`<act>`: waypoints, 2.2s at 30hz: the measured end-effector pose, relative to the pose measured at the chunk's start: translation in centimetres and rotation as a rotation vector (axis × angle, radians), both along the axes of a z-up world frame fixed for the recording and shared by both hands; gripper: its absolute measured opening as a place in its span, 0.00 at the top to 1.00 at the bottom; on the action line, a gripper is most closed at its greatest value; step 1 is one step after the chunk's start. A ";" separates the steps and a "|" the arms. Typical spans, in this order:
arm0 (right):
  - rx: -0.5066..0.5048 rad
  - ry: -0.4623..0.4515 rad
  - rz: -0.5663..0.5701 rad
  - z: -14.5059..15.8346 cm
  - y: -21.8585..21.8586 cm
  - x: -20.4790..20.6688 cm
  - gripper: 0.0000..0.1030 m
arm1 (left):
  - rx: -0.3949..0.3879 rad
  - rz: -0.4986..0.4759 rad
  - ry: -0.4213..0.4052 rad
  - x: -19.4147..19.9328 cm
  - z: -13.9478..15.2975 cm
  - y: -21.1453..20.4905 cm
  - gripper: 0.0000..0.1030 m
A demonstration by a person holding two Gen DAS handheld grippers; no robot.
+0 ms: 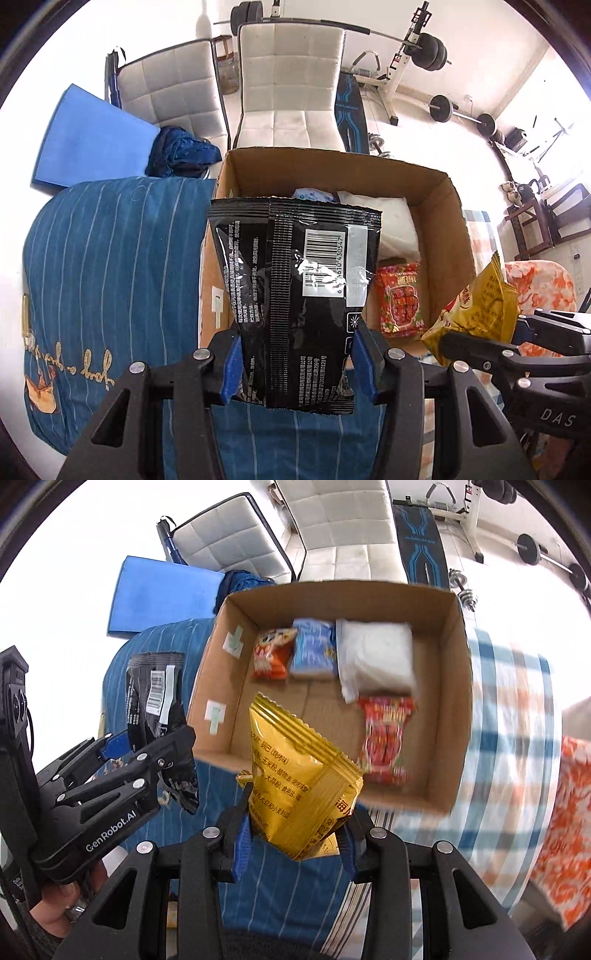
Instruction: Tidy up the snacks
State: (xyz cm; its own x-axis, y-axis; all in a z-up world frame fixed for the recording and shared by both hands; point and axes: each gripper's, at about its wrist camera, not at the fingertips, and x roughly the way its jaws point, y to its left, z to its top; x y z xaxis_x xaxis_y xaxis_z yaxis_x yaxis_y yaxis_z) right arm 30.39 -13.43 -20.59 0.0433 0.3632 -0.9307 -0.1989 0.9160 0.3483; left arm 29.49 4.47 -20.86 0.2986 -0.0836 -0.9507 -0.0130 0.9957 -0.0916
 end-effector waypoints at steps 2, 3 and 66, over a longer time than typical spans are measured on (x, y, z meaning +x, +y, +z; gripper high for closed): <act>-0.002 0.013 0.020 -0.5 0.8 1.4 0.60 | -0.013 0.007 0.027 1.3 -1.0 0.6 0.54; -0.001 0.023 0.023 -0.9 1.1 2.0 0.60 | -0.016 0.009 0.044 2.1 -1.7 0.8 0.54; -0.328 -0.024 -0.107 -7.3 1.0 2.9 0.16 | -0.023 0.036 0.190 3.5 -5.4 2.3 0.07</act>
State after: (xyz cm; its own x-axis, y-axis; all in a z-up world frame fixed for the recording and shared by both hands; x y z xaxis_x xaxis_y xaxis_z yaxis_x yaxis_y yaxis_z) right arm 33.29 -12.43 -27.91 0.0882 0.0370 -0.9954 -0.1003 0.9946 0.0281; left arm 32.96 6.75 -26.24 0.1166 -0.0984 -0.9883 -0.0677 0.9920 -0.1067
